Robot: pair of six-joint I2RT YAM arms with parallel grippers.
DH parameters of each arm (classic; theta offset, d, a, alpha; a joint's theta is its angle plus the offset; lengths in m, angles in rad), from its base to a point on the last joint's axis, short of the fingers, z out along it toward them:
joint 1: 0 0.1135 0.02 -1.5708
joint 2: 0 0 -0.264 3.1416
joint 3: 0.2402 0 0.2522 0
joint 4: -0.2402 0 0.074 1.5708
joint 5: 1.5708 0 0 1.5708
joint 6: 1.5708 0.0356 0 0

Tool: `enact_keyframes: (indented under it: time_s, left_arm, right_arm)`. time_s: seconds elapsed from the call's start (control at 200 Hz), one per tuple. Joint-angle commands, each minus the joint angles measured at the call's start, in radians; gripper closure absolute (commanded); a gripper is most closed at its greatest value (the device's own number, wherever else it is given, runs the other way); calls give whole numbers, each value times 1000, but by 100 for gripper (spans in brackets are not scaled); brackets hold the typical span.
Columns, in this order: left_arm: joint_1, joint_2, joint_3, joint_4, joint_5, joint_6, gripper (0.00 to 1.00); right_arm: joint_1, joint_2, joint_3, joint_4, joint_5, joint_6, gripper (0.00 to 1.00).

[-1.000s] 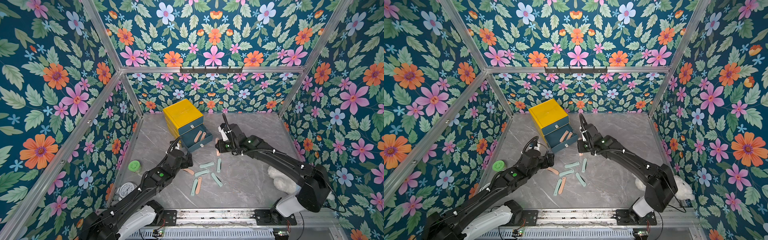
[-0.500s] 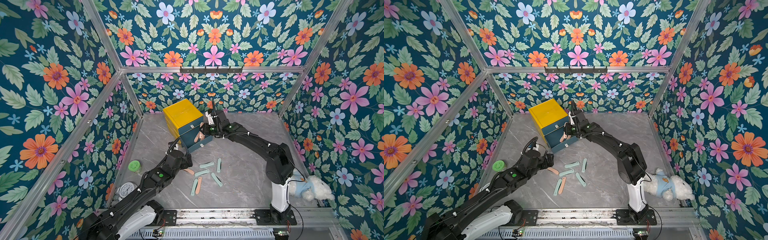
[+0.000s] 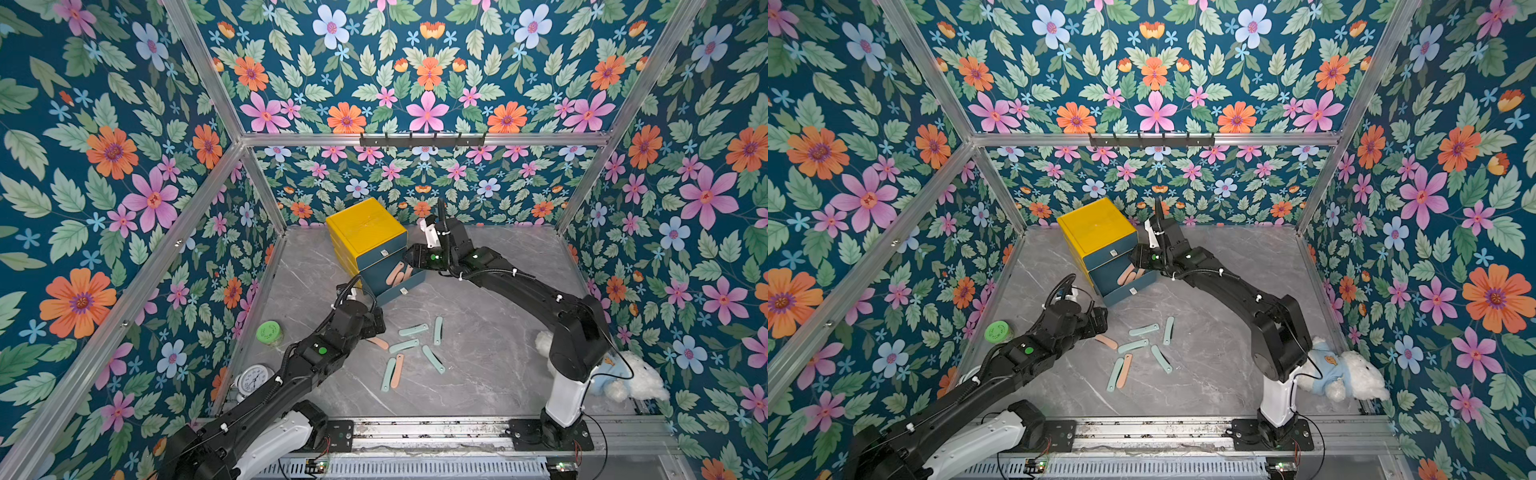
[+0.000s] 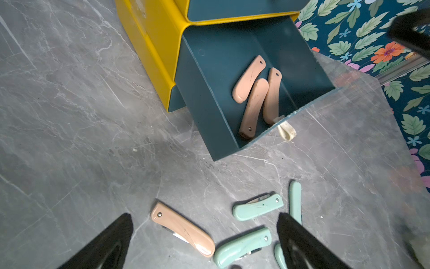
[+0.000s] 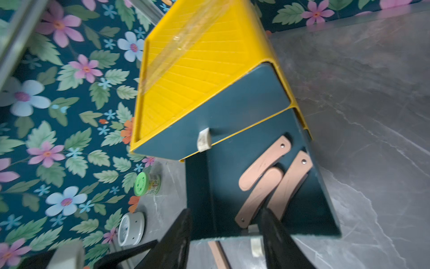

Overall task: Place the fruit knives into the drawer by color
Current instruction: Place the fruit knife in the drawer, then pick up the fruit knife from the center of the board.

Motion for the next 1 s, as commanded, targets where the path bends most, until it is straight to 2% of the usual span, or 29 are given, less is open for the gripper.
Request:
enact_keyframes:
  time_s: [0.0,0.215,0.4,0.65,0.685,0.995]
  left_arm:
    - [3,-1,19,-5,-20,-3,1]
    - [7,-59,47,-18,-42,5,1]
    - [8,-183,86,-61,-114,27,1]
    - [8,-332,103,-91,-176,49,1]
    - [8,-338,110,-103,-182,52,1]
    - [8,-413,148,-140,-219,78,1]
  right_arm:
    - [0,-58,-76,30,-68,-25,48]
    - [23,-246,-317,38,-95,-77,48]
    - [152,-308,-423,-47,-38,-189,47]
    - [354,-157,-396,-52,88,-239,46]
    - [373,-101,-382,-44,110,-244,45]
    - [395,149,-239,-26,131,-250,44]
